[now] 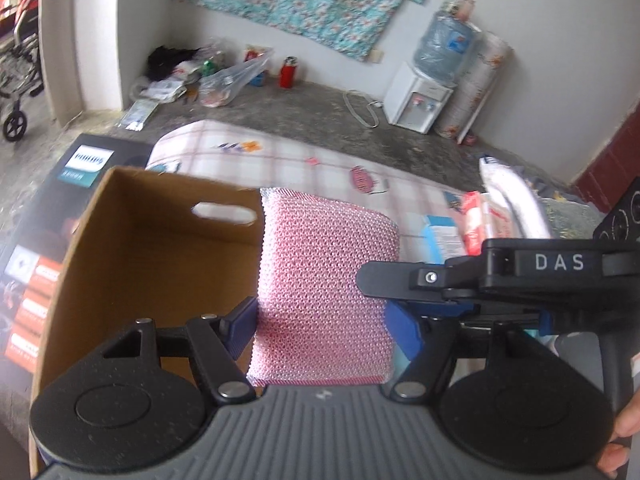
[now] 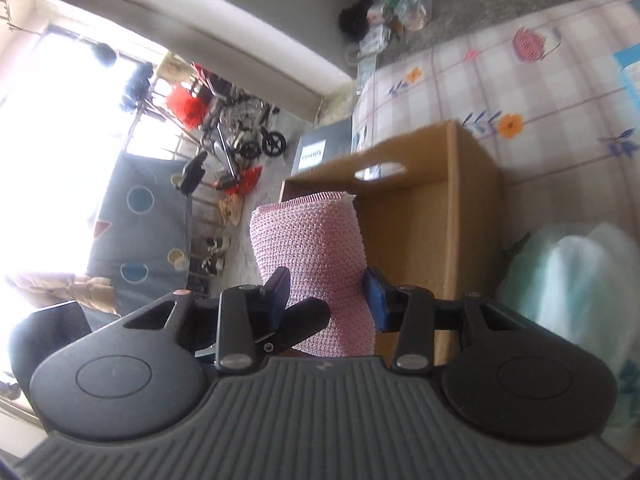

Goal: Organize soft objects
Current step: 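Carry the pink pad with the right tool into the cardboard box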

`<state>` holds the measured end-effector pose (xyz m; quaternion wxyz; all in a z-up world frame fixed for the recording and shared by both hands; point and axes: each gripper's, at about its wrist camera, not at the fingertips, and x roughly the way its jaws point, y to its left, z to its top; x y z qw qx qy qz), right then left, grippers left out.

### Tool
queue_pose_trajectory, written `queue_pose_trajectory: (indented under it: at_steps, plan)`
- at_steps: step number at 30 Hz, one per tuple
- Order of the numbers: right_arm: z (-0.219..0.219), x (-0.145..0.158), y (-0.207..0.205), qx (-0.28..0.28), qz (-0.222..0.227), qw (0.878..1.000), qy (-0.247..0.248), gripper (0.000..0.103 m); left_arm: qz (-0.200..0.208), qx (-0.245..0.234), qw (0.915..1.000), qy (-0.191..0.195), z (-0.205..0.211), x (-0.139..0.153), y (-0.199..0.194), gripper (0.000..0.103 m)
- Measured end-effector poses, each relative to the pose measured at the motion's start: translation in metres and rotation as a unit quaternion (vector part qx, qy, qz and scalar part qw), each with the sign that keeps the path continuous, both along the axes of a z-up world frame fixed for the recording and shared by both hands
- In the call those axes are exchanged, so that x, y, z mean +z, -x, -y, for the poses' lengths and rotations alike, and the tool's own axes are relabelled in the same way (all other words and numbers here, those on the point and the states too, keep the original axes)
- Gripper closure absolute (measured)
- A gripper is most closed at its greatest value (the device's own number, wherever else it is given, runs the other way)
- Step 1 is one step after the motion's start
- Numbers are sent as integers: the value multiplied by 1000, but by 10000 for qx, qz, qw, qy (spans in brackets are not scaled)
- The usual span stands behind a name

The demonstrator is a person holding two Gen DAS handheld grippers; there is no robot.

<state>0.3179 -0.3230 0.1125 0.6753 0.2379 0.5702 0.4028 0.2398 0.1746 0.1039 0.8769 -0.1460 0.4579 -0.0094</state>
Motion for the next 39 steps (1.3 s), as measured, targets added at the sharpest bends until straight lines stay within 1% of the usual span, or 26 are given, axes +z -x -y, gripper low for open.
queue_pose_trajectory:
  at_steps: [4,7,10,13,16,19,21,25,27,28,29,30,31,32,33,36,38,39]
  plan:
    - [-34,-9,3,96,106,9996,237,62,-171,144,9996,153,-29,-22,-8,33]
    - [-42,-14,-2,71,309,9985,439,62,-388,213,9988,224,-38,-46,-26,34]
    - [-39,-28,-16,-83,417,9967,696,61,-699,205,9973,88,-39,-80,-44,34]
    - [-26,-46,-29,-172,383,9959,803,61,-1130,215,9933,-64,-40,-118,-54,36]
    - [-12,-51,-33,-186,428,9953,849,61,-1363,166,9904,-176,-43,-141,-54,39]
    - [1,-48,-33,-161,533,9951,817,60,-1329,184,9905,-315,-50,-143,-50,40]
    - [7,-46,-32,-143,594,9951,779,60,-1261,241,9912,-331,-55,-142,-48,40]
    - [13,-45,-30,-123,645,9954,691,60,-1331,438,9896,-315,-63,-151,-58,41]
    - [14,-48,-30,-102,592,9960,668,59,-1501,473,9874,-149,-65,-162,-65,46]
    - [14,-50,-30,-95,555,9962,664,59,-1540,446,9871,-27,-65,-166,-68,46]
    - [16,-52,-31,-92,516,9964,663,59,-1571,424,9867,60,-63,-168,-70,49]
    - [17,-56,-32,-104,484,9965,680,59,-1604,393,9863,54,-60,-170,-72,57]
    - [19,-58,-33,-125,473,9962,714,59,-1621,371,9861,-1,-56,-171,-74,59]
    - [21,-60,-34,-148,472,9959,751,59,-1552,383,9871,-104,-52,-170,-74,60]
    - [24,-62,-35,-176,459,9957,781,58,-1522,301,9878,-109,-48,-170,-75,60]
    - [32,-67,-40,-254,398,9955,828,58,-1518,229,9881,-93,-41,-170,-78,60]
    - [36,-68,-42,-287,403,9952,844,57,-1555,184,9877,-14,-39,-167,-77,60]
    - [38,-67,-42,-295,414,9951,846,57,-1556,176,9877,1,-38,-165,-76,57]
